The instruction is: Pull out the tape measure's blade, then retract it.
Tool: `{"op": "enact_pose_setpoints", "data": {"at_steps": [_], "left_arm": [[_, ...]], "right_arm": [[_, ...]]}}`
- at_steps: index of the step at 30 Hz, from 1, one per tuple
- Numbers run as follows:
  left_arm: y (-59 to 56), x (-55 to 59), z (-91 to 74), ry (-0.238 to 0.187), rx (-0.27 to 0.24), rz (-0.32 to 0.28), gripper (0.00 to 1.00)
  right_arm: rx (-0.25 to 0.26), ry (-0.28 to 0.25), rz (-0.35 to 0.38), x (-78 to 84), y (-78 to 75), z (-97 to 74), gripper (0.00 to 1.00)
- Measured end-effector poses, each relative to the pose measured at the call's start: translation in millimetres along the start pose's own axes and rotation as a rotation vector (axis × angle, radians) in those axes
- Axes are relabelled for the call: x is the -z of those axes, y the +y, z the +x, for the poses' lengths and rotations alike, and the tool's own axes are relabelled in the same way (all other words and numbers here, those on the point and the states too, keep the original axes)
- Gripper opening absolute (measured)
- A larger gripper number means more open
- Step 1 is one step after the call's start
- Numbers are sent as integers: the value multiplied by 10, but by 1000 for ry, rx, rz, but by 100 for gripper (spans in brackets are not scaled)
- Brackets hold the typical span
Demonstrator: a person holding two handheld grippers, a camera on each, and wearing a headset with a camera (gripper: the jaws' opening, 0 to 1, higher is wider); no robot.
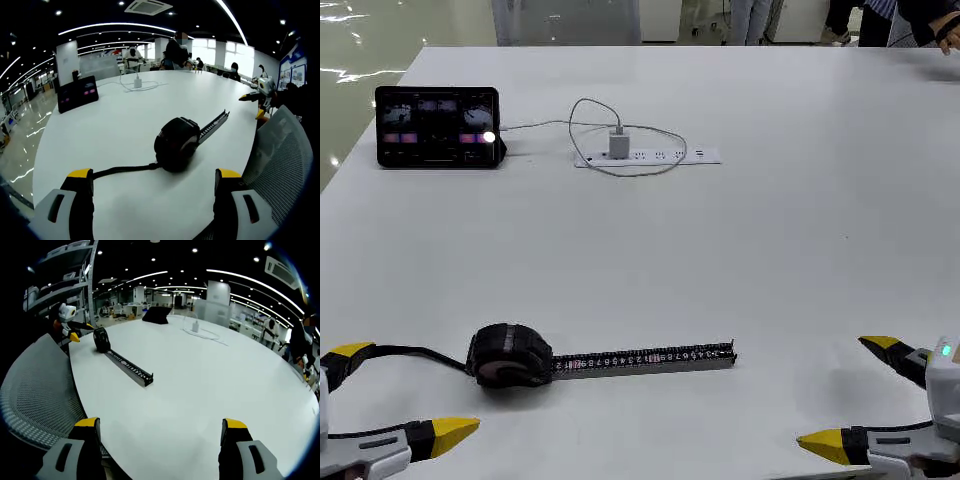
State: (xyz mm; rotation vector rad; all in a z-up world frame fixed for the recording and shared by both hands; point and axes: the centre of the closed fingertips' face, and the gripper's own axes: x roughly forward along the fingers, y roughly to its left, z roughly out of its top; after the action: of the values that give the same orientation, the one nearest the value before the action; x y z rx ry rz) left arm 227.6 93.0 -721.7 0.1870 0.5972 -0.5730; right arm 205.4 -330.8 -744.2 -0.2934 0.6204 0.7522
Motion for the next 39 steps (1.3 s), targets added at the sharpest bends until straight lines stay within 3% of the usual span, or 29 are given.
{"op": "enact_pose_setpoints", "data": {"at_steps": [5,10,12,16,20,22,26,29,32,33,36,39], "left_arm": [[-122,-85,15,-14,18,-31,99],[-274,-247,73,-15,45,-71,99],[-333,-312,108,-8,49,-103,99],[-431,-446,182,-21,40,-81,99],[-444,-474,302,-16,8,-95,99],[-427,-445,377,8,-34,-97,99],[-360,-486,496,-21,-122,-144,99],[-305,-473,540,-19,-161,-83,99],[-287,-510,556,-70,-182,-135,99],[-249,-534,555,-108,-211,-129,99],[-245,-461,584,-70,-225,-146,99],[-293,-499,631,-84,-220,-131,99]], "right_arm": [[-18,11,-11,-20,36,20,99],[-32,19,-41,-90,28,50,99],[-35,32,-87,-106,-4,68,99],[-52,38,-109,-194,17,107,99],[-64,36,-125,-283,22,118,99],[-67,38,-135,-300,11,138,99],[-74,56,-169,-321,34,174,99],[-81,59,-181,-359,60,184,99],[-89,68,-213,-399,72,196,99],[-89,74,-230,-414,72,203,99],[-97,77,-241,-464,69,218,99],[-98,75,-253,-515,64,229,99]]}}
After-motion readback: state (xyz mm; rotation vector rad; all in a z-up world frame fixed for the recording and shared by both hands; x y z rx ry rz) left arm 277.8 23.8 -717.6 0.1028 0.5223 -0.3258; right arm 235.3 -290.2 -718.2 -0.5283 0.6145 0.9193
